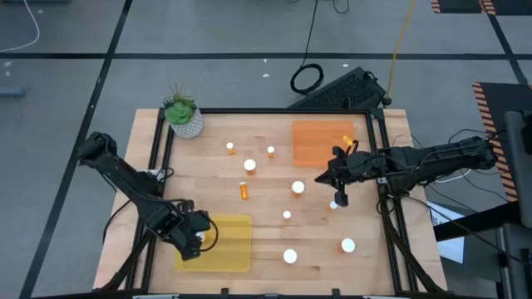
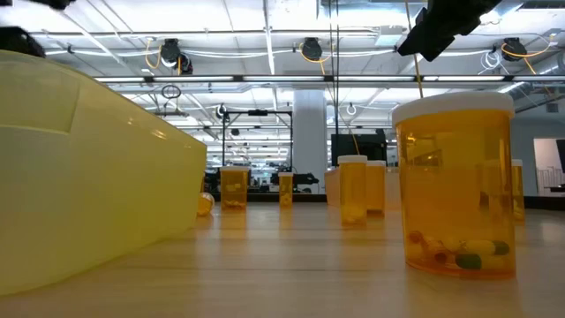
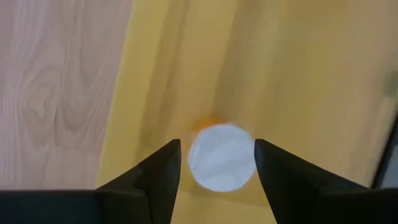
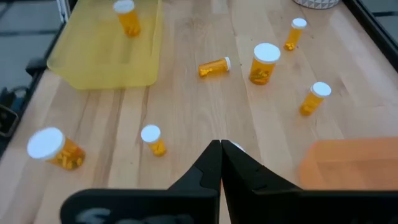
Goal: Pick and place medicine bottles into bin by pill shape (circle, oval)
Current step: Put the large pill bottle into the yellow bin
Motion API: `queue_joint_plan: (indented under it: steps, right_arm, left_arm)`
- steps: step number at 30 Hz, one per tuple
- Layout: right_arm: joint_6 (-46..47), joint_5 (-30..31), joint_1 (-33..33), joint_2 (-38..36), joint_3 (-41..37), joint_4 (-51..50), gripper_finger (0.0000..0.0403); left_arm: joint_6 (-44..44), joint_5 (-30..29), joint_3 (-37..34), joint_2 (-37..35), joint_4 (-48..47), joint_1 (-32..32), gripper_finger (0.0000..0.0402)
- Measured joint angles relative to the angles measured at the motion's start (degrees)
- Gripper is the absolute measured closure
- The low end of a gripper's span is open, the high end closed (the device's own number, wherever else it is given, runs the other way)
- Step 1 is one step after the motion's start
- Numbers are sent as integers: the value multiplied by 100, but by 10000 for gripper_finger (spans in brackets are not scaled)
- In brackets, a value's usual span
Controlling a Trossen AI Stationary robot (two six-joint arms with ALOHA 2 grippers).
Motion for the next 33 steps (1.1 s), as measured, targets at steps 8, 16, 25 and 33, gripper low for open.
queue_joint_plan:
  steps: [8,16,25,33]
  right_arm:
    - [225,22,2,2,-2,132,403]
    - [416,623,278,303,-2,205,403]
    - [780,585,214,1352,94,446,362]
    - [283,279,43,2159,306,475,264]
  left_arm:
    - [509,-806,191,-2,-10,0,211]
    - [785,-1786,191,-2,2,0,212]
    - [1153,-2584,191,-2,243,0,214]
    - [1334,-3057,189,-2,478,0,213]
